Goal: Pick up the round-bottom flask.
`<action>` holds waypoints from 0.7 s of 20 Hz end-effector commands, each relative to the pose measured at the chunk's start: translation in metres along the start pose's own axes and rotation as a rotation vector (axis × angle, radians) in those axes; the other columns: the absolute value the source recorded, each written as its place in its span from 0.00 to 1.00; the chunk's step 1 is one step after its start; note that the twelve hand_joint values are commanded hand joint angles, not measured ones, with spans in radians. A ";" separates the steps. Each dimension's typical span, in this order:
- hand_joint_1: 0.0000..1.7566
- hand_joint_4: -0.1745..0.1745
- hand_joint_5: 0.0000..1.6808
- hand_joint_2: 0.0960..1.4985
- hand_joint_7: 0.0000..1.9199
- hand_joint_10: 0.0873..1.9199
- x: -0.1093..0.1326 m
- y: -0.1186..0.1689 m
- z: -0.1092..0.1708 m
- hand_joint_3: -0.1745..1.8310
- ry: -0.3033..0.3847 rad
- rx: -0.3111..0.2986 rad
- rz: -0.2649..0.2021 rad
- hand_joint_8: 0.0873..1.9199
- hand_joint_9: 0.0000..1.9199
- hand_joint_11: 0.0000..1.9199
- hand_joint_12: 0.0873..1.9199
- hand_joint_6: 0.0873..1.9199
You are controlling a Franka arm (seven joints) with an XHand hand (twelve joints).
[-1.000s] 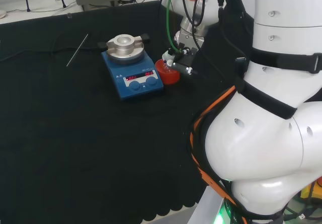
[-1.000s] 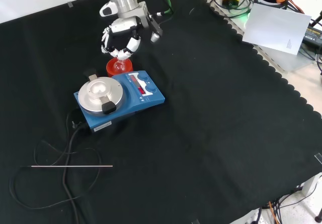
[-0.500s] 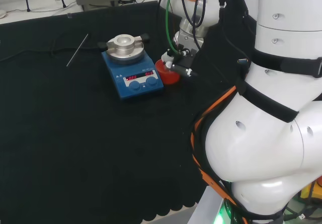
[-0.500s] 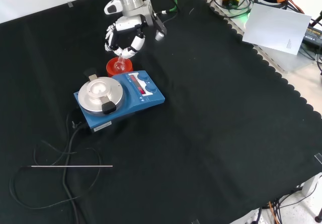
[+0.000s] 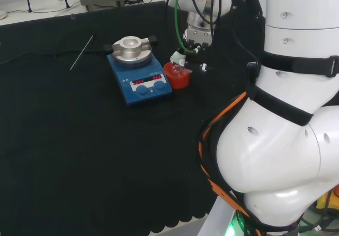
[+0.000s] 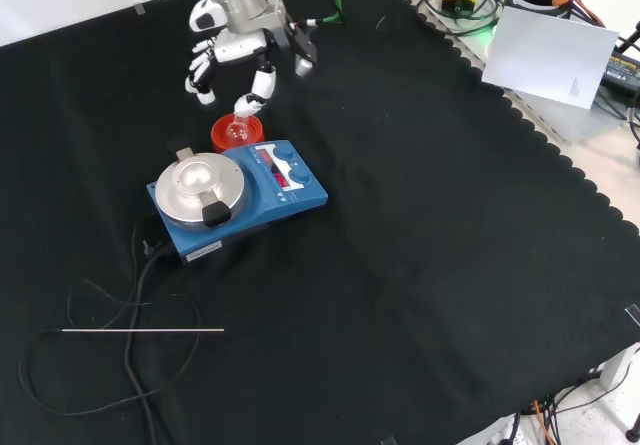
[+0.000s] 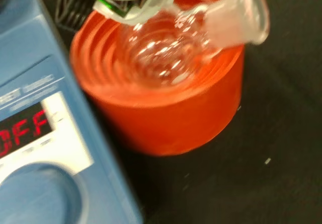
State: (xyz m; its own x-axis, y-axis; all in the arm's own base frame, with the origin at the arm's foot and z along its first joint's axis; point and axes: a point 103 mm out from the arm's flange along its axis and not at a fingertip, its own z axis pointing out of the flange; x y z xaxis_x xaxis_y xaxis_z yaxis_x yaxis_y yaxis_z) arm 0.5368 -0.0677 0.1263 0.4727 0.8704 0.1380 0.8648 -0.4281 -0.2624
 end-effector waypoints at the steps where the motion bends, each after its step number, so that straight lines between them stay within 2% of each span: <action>1: 0.55 0.39 0.34 0.34 0.15 0.31 -0.017 0.016 0.003 0.46 -0.056 0.013 0.035 0.31 0.25 0.04 0.70 0.42; 14: 0.56 0.42 0.38 0.34 0.16 0.32 -0.035 0.006 -0.001 0.46 -0.030 0.032 0.048 0.31 0.26 0.04 0.70 0.42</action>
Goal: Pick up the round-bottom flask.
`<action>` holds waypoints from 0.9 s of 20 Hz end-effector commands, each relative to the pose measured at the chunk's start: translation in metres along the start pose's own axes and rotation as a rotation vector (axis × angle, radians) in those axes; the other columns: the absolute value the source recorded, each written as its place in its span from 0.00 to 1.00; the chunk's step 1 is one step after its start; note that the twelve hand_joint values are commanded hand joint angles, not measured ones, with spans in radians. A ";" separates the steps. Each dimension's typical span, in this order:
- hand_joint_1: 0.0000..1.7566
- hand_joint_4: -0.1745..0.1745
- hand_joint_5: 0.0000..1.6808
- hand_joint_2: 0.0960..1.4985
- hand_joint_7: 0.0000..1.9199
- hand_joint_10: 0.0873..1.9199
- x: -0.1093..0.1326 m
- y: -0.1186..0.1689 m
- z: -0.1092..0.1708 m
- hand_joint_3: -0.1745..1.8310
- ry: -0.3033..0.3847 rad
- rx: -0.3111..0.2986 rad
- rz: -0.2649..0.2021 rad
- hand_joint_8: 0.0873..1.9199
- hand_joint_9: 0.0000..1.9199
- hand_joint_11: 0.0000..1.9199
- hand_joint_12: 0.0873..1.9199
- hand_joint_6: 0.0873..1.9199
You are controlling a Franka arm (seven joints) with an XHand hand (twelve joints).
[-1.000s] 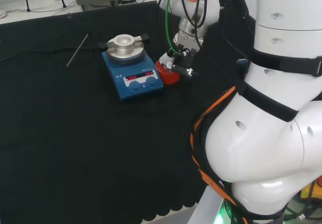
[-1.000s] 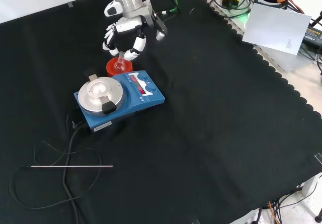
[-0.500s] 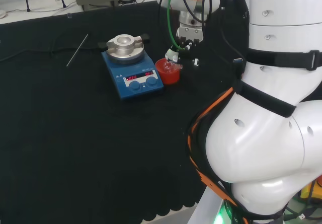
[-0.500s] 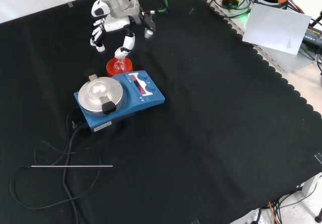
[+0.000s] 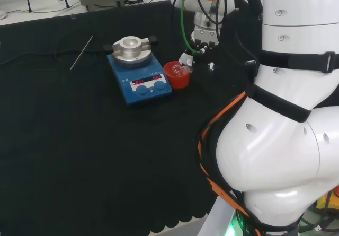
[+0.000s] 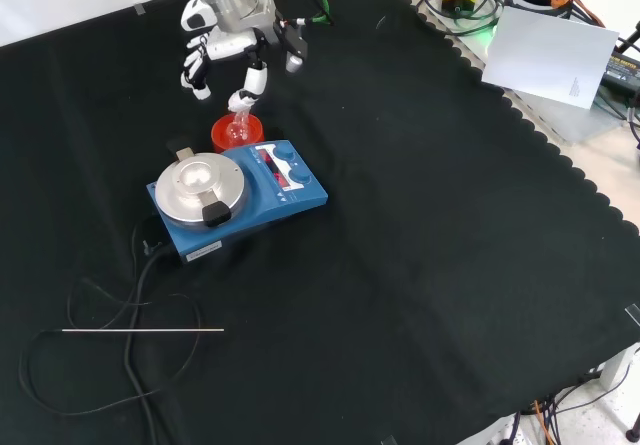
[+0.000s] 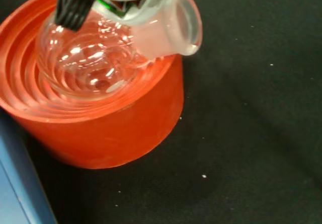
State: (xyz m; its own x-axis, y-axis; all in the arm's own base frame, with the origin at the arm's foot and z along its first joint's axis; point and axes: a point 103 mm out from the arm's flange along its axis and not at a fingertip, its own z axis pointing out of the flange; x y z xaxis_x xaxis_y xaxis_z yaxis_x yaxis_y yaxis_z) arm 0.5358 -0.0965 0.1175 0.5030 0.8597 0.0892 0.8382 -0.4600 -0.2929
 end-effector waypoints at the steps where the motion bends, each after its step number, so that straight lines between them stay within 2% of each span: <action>1: 0.55 0.42 0.38 0.34 0.16 0.32 -0.010 -0.009 -0.002 0.46 0.009 0.005 0.004 0.31 0.26 0.04 0.70 0.42; 8: 0.55 0.42 0.40 0.34 0.16 0.32 -0.017 -0.013 -0.008 0.46 0.019 0.004 -0.001 0.31 0.26 0.04 0.70 0.42; 18: 0.55 0.42 0.40 0.34 0.17 0.31 -0.008 -0.025 0.009 0.46 -0.002 0.030 -0.028 0.31 0.26 0.04 0.70 0.41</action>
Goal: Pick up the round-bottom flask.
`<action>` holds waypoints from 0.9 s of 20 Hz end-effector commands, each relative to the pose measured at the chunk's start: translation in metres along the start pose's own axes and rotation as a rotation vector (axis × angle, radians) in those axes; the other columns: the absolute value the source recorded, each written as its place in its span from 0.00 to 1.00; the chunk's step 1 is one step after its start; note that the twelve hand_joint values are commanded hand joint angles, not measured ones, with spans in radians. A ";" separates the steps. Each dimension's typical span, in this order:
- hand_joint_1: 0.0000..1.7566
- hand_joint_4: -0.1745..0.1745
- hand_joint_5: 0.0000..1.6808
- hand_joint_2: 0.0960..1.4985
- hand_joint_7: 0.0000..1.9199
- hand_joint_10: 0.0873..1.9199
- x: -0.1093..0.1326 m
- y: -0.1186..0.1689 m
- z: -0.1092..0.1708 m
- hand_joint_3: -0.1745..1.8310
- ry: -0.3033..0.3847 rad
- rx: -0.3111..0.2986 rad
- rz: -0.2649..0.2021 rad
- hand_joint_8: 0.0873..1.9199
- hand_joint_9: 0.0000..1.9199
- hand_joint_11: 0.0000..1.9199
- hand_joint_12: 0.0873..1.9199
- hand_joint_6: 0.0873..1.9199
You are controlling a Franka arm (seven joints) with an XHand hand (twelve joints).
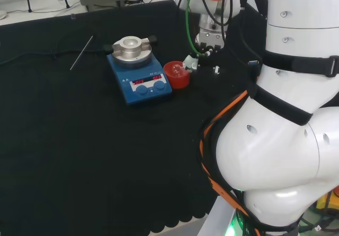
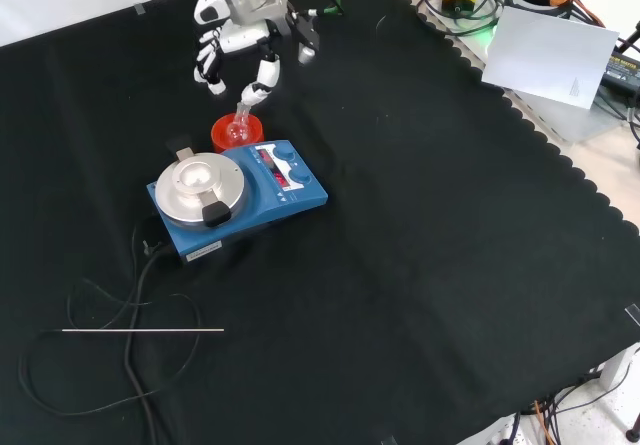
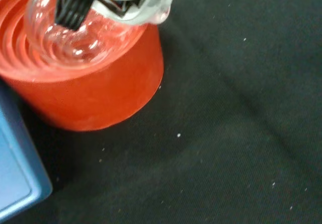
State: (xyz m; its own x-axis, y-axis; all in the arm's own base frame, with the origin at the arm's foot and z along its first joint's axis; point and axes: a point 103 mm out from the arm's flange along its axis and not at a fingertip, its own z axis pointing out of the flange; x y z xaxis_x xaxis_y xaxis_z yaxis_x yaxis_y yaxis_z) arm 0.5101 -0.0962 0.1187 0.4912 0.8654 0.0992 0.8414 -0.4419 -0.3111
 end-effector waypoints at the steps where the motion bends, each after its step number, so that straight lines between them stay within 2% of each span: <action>1: 0.55 0.42 0.40 0.34 0.17 0.31 0.006 -0.004 0.006 0.46 -0.009 0.012 -0.015 0.31 0.26 0.04 0.70 0.41; 10: 0.55 0.42 0.40 0.34 0.17 0.31 0.013 -0.006 0.014 0.46 -0.032 0.019 -0.027 0.31 0.26 0.04 0.70 0.41; 18: 0.55 0.43 0.42 0.34 0.17 0.31 0.010 -0.004 0.021 0.46 -0.056 0.025 -0.018 0.31 0.26 0.04 0.70 0.41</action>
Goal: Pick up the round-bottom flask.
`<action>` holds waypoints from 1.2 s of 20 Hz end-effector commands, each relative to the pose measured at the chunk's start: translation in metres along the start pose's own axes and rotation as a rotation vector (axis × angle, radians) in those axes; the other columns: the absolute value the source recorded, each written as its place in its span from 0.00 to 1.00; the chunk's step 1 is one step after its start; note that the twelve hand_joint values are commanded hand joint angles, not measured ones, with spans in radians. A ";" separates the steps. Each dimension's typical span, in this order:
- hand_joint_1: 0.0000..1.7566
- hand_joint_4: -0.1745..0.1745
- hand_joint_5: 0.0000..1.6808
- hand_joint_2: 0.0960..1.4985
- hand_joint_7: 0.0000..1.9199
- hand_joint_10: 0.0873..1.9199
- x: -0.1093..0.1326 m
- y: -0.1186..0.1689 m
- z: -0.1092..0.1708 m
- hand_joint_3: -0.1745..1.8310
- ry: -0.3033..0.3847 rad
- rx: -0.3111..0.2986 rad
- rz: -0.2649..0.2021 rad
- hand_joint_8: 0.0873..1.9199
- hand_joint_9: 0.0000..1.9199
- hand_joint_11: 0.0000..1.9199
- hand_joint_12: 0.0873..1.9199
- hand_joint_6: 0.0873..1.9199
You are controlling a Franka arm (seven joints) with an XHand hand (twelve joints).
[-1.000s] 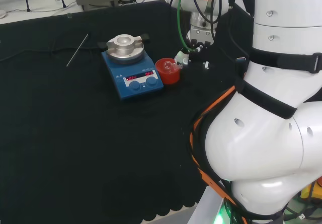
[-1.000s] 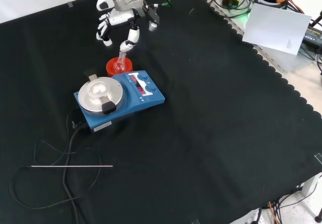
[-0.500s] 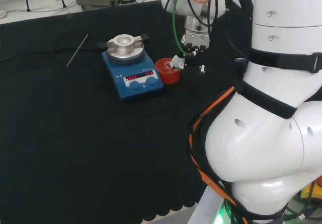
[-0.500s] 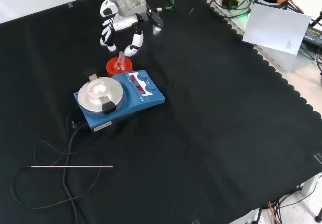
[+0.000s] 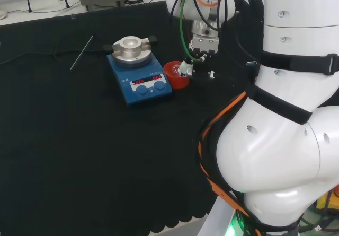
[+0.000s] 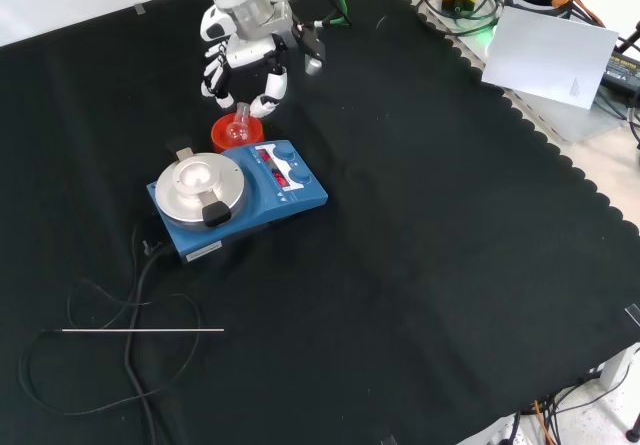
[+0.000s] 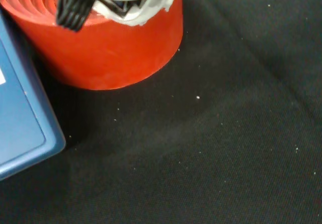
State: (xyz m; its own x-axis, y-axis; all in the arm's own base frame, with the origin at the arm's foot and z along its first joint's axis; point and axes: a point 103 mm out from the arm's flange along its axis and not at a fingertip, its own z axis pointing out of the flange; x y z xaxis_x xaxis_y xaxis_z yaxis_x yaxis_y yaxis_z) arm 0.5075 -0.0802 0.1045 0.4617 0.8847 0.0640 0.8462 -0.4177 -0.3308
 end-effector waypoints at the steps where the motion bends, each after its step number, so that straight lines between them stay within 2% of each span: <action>1: 0.55 0.43 0.43 0.34 0.17 0.31 -0.001 0.000 0.004 0.46 -0.012 0.003 0.004 0.31 0.26 0.04 0.70 0.42; 6: 0.55 0.45 0.50 0.34 0.17 0.31 0.003 -0.007 0.011 0.46 -0.028 -0.010 0.003 0.31 0.26 0.05 0.70 0.44; 11: 0.55 0.47 0.53 0.34 0.17 0.31 0.005 -0.011 0.015 0.46 -0.036 -0.010 0.008 0.31 0.26 0.05 0.70 0.45; 18: 0.55 0.49 0.55 0.35 0.17 0.31 0.002 0.001 0.011 0.46 -0.036 -0.002 0.021 0.31 0.27 0.05 0.70 0.45; 20: 0.58 0.82 0.60 0.48 0.17 0.31 0.002 0.001 0.011 0.35 -0.035 -0.007 0.024 0.31 0.27 0.05 0.70 0.46; 21: 0.59 0.91 0.62 0.53 0.17 0.31 0.002 0.000 0.011 0.30 -0.033 -0.011 0.025 0.31 0.27 0.05 0.70 0.45; 24: 0.60 0.99 0.64 0.57 0.20 0.30 0.003 -0.001 0.007 0.26 -0.017 -0.034 0.026 0.30 0.29 0.07 0.69 0.45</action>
State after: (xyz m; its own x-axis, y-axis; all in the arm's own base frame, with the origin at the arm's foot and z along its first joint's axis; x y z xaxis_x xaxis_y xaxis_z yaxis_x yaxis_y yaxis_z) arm 0.5096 -0.0758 0.0979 0.4681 0.8831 0.0301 0.8429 -0.4361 -0.3151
